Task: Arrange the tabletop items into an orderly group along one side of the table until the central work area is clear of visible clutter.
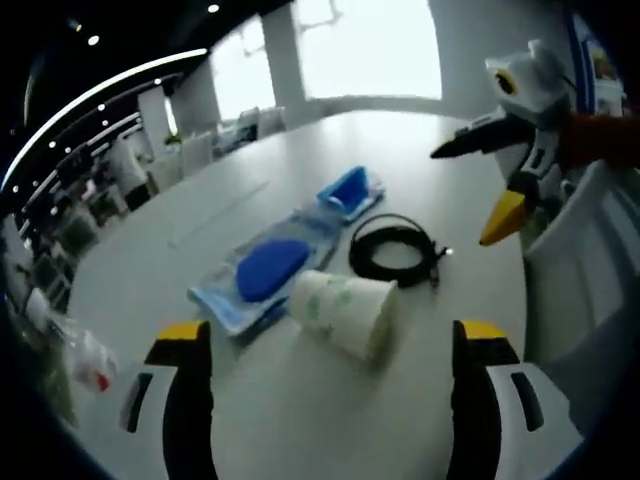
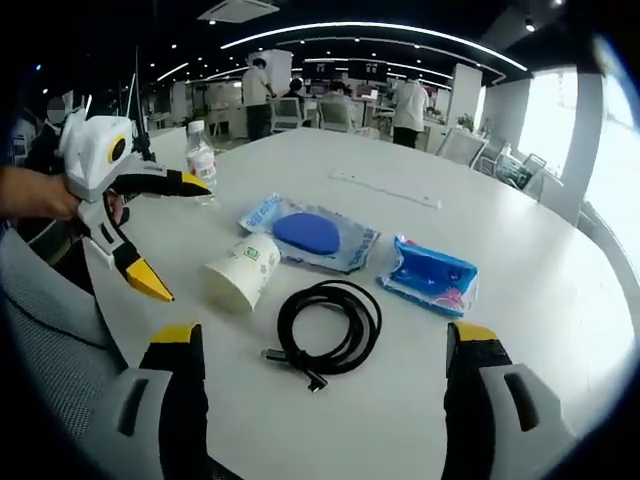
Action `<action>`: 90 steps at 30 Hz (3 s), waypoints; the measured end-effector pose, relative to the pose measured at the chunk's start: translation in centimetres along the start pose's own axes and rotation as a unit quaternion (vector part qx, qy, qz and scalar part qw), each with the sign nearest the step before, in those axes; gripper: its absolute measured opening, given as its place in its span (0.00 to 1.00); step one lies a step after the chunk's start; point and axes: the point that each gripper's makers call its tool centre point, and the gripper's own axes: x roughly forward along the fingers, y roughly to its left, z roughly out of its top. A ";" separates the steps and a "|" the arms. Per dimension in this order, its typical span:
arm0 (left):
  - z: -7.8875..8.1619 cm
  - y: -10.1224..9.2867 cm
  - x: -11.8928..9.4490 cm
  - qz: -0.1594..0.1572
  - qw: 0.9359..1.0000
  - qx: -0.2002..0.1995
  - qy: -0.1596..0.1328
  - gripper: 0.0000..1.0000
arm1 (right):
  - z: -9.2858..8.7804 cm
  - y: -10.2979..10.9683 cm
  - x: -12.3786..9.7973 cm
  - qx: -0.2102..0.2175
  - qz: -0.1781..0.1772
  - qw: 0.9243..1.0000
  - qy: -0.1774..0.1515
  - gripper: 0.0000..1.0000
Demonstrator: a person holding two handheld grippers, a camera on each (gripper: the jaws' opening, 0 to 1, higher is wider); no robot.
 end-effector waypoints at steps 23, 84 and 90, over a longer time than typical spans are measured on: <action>-0.3 -1.8 3.1 -0.022 0.991 0.134 0.021 0.58 | 0.3 -0.4 -0.1 -0.007 -0.013 1.000 -0.006 1.00; 0.6 0.7 0.9 0.032 0.997 0.049 0.051 0.00 | 4.1 2.9 -0.7 -0.015 0.014 0.998 -0.063 0.89; 0.7 0.0 0.4 0.027 0.997 0.033 0.057 0.00 | 4.9 5.0 -0.1 -0.017 0.022 0.997 -0.069 0.87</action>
